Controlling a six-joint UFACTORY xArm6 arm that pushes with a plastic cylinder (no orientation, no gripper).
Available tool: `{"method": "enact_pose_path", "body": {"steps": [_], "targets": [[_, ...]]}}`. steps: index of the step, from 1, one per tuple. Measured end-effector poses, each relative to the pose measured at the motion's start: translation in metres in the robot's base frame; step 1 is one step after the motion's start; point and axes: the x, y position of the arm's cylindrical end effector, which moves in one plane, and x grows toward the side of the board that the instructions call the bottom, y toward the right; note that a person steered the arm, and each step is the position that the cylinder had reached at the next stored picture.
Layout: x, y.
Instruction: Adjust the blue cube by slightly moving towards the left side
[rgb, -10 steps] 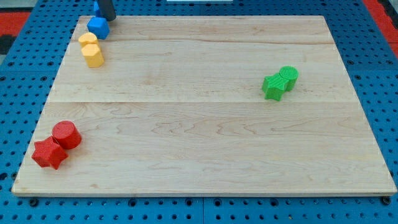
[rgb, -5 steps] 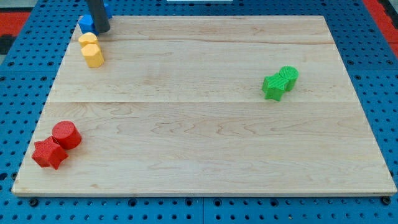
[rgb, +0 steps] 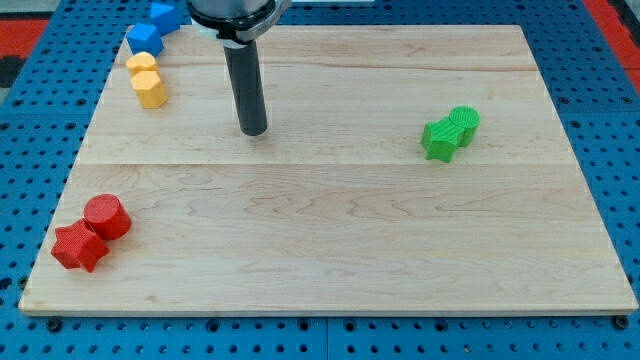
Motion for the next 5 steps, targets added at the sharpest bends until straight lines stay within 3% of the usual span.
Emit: {"method": "enact_pose_path", "body": {"steps": [1,2,5], "targets": [[-0.005,0.002],[-0.007,-0.037],[-0.052,-0.081]]}}
